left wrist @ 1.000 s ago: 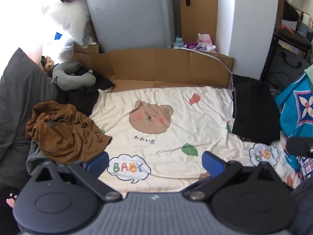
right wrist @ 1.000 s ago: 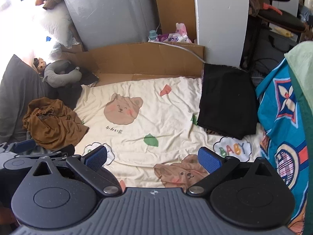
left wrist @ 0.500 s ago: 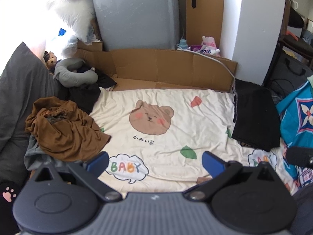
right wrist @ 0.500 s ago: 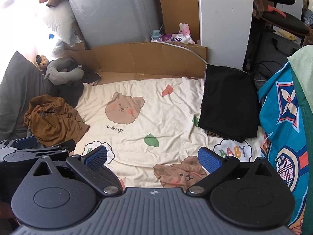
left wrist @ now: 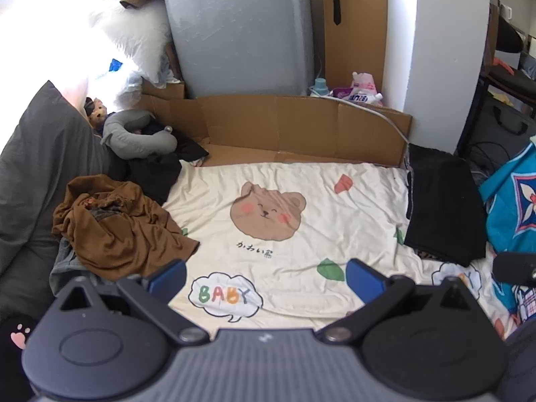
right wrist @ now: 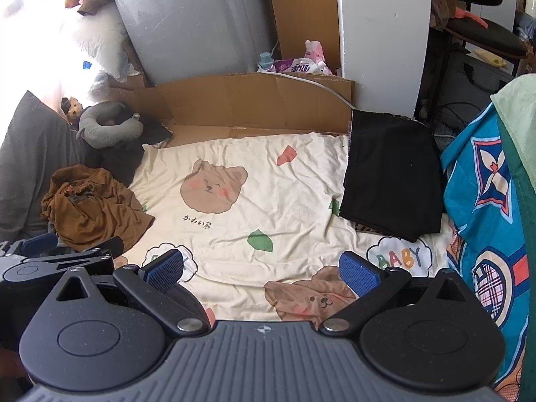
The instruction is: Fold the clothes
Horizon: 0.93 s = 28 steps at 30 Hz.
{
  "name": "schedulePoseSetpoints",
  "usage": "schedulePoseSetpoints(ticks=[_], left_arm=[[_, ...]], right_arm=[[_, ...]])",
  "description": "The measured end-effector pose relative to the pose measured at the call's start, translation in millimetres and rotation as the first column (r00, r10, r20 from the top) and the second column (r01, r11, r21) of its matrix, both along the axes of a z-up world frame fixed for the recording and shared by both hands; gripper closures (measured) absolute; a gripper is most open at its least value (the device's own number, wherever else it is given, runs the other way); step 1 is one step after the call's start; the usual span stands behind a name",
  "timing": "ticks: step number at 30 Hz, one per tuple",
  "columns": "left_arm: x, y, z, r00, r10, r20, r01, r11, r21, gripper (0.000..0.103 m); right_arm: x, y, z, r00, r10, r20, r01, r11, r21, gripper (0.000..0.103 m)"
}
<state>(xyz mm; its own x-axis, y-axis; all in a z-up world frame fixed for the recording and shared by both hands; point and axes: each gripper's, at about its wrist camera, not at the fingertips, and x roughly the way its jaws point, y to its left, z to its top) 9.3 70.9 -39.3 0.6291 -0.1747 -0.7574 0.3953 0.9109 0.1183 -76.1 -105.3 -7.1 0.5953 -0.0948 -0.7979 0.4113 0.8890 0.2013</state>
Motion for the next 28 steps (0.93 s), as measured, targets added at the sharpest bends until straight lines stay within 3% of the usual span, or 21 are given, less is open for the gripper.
schedulePoseSetpoints(ticks=[6,28], left_arm=[[-3.1,-2.5,1.2,1.000,0.003,0.024,-0.004,1.000,0.024,0.001],[0.0,0.5,-1.1,1.000,0.015,0.000,-0.015,1.000,0.012,0.001]], right_arm=[[-0.8,-0.5,0.0,1.000,-0.005,0.004,0.005,1.000,0.007,0.001],[-1.2,2.0,0.6,1.000,-0.019,0.012,0.019,1.000,0.014,0.001]])
